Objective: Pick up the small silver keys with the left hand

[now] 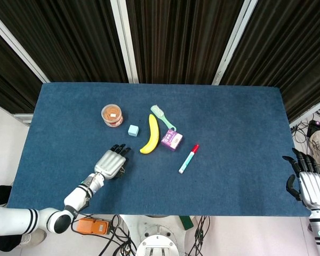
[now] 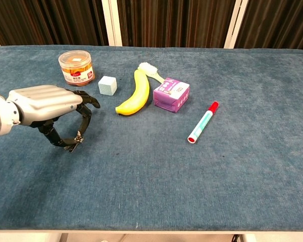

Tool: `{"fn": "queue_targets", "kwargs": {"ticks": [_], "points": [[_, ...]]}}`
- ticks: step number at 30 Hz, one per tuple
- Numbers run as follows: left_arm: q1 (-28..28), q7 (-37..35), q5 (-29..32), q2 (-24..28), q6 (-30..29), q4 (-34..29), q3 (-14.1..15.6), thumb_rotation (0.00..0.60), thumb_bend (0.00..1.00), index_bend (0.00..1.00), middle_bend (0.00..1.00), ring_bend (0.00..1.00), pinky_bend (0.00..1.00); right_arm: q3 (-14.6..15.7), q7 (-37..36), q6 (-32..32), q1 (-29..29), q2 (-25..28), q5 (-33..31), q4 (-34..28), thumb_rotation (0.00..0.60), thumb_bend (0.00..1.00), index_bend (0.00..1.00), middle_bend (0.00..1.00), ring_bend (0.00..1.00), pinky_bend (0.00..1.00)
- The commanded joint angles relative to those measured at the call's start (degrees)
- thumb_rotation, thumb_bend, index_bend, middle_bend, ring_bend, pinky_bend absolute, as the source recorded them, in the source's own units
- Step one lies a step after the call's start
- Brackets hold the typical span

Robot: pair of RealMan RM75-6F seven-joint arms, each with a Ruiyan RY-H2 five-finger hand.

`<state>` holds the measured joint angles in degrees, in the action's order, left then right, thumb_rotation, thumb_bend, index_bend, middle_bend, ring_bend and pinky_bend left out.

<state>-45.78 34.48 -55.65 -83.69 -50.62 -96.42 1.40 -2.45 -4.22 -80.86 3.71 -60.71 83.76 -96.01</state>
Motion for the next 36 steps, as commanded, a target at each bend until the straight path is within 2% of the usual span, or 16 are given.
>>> {"fn": "queue_targets", "kwargs": {"ticks": [1, 9, 25, 36], "points": [[-0.1, -0.1, 0.1, -0.1, 0.0, 0.3, 0.0, 0.600, 0.33, 0.51, 0.11, 0.00, 0.12, 0.0, -0.1, 0.0, 0.0, 0.0, -0.1, 0.0, 0.600, 1.00, 0.25, 0.08, 0.05, 0.00], [-0.3, -0.1, 0.4, -0.7, 0.1, 0.9, 0.2, 0.600, 0.40, 0.53, 0.12, 0.00, 0.12, -0.1, -0.1, 0.1, 0.1, 0.1, -0.2, -0.2, 0.600, 1.00, 0.26, 0.08, 0.05, 0.00], [-0.6, 0.0, 1.1, 0.0, -0.3, 0.4, 0.3, 0.600, 0.43, 0.54, 0.13, 0.00, 0.12, -0.1, -0.4, 0.3, 0.1, 0.1, -0.4, -0.2, 0.600, 1.00, 0.26, 0.08, 0.05, 0.00], [-0.5, -0.2, 1.3, 0.4, -1.0, 0.0, 0.3, 0.600, 0.51, 0.60, 0.16, 0.00, 0.14, 0.0, -0.6, 0.4, 0.1, 0.2, -0.5, -0.3, 0.600, 1.00, 0.26, 0.08, 0.05, 0.00]]}}
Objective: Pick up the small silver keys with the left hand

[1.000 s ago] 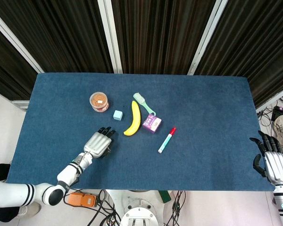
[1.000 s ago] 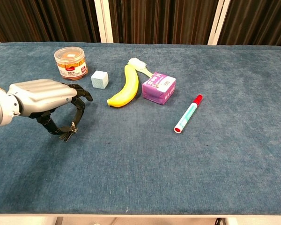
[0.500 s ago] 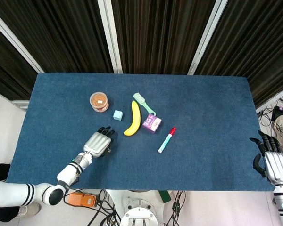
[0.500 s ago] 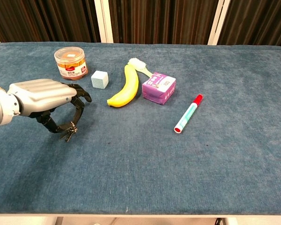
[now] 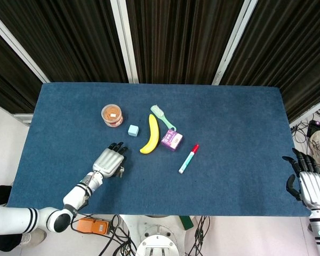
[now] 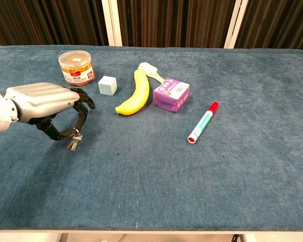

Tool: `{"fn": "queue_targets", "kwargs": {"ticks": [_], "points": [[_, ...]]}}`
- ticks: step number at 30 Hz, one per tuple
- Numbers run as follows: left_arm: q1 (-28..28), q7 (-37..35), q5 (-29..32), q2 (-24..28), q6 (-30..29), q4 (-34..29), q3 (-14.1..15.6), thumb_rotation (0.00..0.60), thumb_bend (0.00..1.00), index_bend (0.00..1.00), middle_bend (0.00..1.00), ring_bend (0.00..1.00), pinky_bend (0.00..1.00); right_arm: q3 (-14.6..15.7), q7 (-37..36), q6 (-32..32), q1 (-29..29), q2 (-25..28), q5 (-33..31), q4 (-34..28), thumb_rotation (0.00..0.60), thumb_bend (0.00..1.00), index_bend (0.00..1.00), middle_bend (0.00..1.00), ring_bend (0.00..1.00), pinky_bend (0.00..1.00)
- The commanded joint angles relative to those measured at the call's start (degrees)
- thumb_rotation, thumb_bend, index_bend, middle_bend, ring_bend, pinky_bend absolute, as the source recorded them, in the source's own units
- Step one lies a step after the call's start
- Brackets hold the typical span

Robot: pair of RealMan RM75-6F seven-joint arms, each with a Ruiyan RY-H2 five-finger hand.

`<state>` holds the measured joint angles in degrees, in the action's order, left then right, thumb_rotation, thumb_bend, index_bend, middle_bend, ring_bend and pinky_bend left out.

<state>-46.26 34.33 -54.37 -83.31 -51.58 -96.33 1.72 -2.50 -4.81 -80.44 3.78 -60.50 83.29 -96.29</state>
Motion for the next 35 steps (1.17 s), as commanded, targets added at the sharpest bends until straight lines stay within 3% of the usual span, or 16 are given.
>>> {"fn": "queue_targets", "kwargs": {"ticks": [1, 11, 25, 35], "points": [[0.0, -0.1, 0.0, 0.0, -0.1, 0.0, 0.0, 0.600, 0.52, 0.61, 0.16, 0.00, 0.14, 0.0, 0.0, 0.0, 0.0, 0.0, 0.0, 0.0, 0.600, 1.00, 0.26, 0.08, 0.05, 0.00], [0.9, -2.2, -1.8, 3.4, -2.8, -3.2, -1.6, 0.600, 0.53, 0.62, 0.18, 0.00, 0.15, 0.0, -0.3, 0.0, 0.0, 0.2, 0.0, 0.0, 0.600, 1.00, 0.26, 0.08, 0.05, 0.00], [-0.3, -3.7, -5.4, 21.4, -5.9, -18.7, -7.8, 0.600, 0.53, 0.63, 0.18, 0.00, 0.15, 0.1, -0.2, -0.1, -0.1, 0.1, 0.1, -0.2, 0.600, 1.00, 0.26, 0.08, 0.05, 0.00], [-3.0, 0.1, -1.8, 32.2, -5.6, -26.5, -11.2, 0.600, 0.53, 0.63, 0.18, 0.00, 0.15, 0.1, -0.1, -0.5, -0.3, 0.1, 0.3, -0.1, 0.600, 1.00, 0.26, 0.08, 0.05, 0.00]]}}
